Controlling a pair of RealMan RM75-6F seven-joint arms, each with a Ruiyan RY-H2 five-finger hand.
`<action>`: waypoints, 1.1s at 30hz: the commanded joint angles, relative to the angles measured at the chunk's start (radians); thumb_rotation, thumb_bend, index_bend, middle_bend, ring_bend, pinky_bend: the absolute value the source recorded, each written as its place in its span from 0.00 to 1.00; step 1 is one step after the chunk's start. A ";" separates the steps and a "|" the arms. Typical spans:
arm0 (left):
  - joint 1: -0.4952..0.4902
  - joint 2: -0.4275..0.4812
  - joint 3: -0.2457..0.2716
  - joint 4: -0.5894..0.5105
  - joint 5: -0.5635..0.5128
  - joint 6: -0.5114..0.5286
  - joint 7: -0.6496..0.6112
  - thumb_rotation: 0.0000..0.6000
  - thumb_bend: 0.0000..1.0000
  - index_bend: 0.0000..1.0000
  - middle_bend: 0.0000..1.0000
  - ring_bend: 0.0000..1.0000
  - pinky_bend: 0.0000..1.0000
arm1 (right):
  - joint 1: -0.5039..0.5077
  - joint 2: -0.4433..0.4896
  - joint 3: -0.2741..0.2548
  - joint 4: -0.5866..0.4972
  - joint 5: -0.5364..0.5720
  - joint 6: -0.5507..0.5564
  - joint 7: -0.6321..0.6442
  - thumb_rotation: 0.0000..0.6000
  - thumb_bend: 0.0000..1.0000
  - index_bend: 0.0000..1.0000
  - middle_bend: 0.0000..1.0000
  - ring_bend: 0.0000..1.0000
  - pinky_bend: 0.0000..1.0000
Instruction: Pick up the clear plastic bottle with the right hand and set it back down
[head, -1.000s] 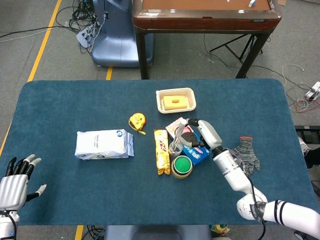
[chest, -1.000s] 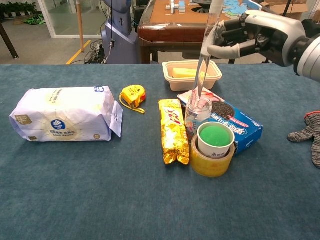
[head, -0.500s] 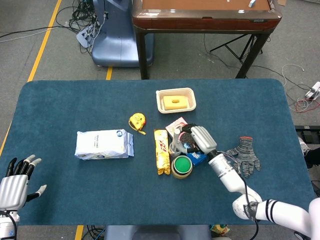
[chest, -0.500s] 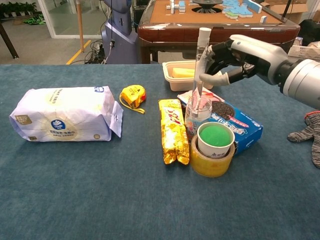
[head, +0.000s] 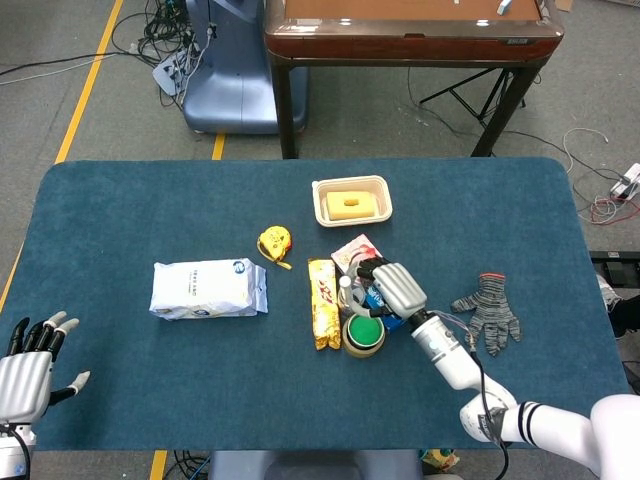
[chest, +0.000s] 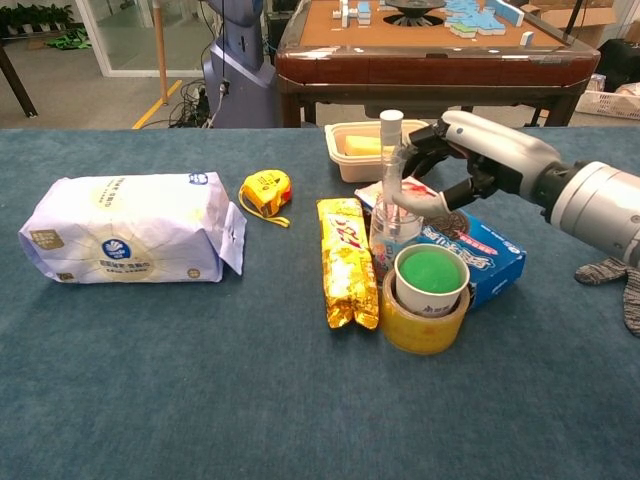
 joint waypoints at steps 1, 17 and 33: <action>-0.001 0.000 0.000 0.000 0.001 -0.001 0.001 1.00 0.20 0.20 0.12 0.12 0.00 | -0.004 0.006 -0.002 -0.006 0.005 -0.002 0.001 1.00 0.44 0.52 0.31 0.25 0.25; -0.007 -0.001 -0.008 0.003 -0.006 -0.008 0.000 1.00 0.20 0.20 0.12 0.12 0.00 | -0.139 0.146 -0.010 -0.144 0.042 0.160 -0.101 1.00 0.32 0.38 0.26 0.22 0.25; -0.021 -0.002 -0.008 -0.018 0.014 -0.012 0.018 1.00 0.20 0.20 0.12 0.12 0.00 | -0.394 0.416 -0.098 -0.374 0.131 0.347 -0.372 1.00 0.32 0.38 0.26 0.22 0.25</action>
